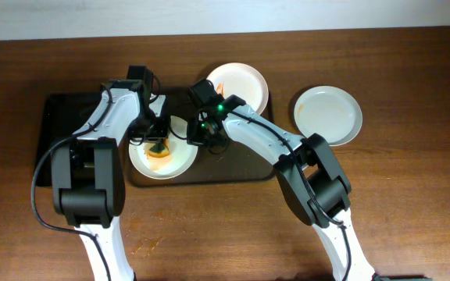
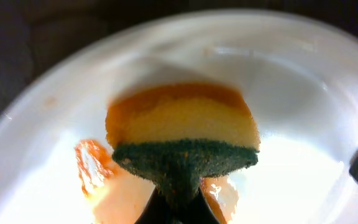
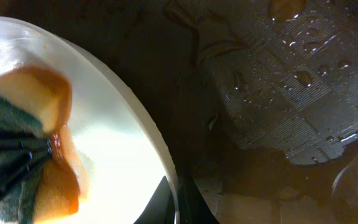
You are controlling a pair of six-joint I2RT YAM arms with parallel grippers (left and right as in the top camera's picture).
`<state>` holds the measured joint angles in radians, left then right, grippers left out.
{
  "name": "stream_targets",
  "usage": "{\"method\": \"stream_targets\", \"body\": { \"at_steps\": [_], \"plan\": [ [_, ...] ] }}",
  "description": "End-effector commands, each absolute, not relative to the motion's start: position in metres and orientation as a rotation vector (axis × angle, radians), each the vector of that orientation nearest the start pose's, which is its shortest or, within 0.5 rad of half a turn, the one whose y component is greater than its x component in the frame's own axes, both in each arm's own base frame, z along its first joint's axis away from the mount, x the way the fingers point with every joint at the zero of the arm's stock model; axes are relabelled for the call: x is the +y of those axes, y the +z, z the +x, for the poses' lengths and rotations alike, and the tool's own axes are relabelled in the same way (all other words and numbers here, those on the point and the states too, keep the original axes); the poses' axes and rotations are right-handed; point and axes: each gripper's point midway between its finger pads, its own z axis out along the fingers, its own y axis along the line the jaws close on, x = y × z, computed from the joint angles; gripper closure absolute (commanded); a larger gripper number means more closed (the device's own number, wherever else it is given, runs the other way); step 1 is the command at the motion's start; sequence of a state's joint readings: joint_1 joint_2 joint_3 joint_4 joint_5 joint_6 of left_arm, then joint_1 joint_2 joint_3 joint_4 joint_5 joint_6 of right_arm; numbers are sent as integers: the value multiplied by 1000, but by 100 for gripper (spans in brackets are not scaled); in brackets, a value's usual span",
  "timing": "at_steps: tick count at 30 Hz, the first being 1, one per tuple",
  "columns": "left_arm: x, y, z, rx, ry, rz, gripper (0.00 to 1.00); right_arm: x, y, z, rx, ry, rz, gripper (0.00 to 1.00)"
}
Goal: Clean dirty plates on tray and stack at the side
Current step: 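Scrub the sauce off the plate with the sponge, right gripper holding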
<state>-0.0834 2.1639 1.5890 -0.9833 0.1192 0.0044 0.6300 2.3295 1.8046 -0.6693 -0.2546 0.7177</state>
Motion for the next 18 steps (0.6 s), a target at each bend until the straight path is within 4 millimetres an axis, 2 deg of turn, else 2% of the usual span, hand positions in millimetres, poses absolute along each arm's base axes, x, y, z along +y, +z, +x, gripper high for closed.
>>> {"method": "stream_targets", "body": {
  "at_steps": [1, 4, 10, 12, 14, 15, 18],
  "plan": [
    [-77, -13, 372, 3211, -474, 312, 99, 345, 7, 413, 2923, 621, 92, 96],
    [-92, -9, 374, 3134, -622, 449, 99, 345, 7, 413, 2923, 621, 92, 96],
    [-95, -6, 412, 2978, -610, 438, 99, 345, 7, 413, 2922, 619, 79, 96],
    [-79, -9, 422, 2994, -521, 300, 99, 345, 7, 413, 2922, 619, 79, 96],
    [-53, -14, 426, 3038, -367, 118, 99, 345, 7, 413, 2922, 619, 79, 96],
    [-38, -16, 425, 3062, -272, 35, 99, 345, 7, 413, 2922, 619, 80, 96],
    [-11, -19, 416, 3111, -61, -83, 99, 345, 7, 413, 2922, 619, 80, 96]
  ]
}}
